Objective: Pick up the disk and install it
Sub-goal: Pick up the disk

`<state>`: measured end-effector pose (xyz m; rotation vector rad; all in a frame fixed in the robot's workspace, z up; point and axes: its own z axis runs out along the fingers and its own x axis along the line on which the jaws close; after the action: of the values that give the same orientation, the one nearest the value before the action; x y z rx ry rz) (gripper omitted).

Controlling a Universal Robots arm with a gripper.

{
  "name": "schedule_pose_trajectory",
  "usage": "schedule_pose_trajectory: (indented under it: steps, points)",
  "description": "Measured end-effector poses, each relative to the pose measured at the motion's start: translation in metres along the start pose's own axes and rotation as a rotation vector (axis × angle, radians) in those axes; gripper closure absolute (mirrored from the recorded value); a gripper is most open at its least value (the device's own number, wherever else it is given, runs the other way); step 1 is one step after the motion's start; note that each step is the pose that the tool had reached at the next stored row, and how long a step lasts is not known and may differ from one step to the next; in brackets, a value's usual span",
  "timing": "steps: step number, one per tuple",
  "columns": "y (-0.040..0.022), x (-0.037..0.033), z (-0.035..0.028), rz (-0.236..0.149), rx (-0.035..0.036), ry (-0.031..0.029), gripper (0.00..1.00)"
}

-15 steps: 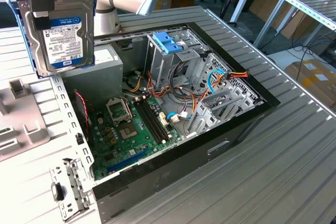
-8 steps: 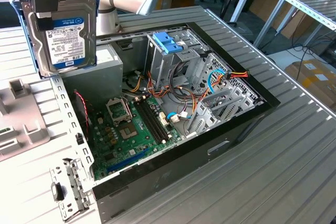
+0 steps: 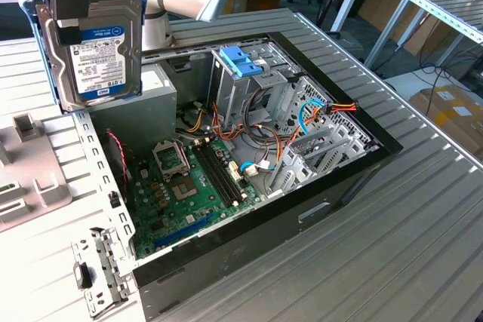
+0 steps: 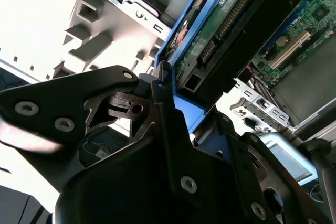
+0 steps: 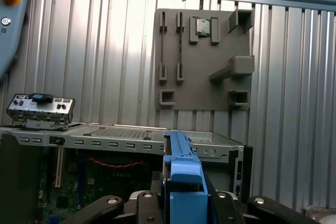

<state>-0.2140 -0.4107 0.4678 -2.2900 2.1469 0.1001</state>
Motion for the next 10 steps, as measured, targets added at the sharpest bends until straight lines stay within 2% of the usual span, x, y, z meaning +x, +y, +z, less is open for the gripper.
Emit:
schedule_pose_trajectory:
  steps: [10]
  points:
    - [-0.0053, 0.004, 0.0006, 0.0, 0.0001, -0.0001, 0.63]
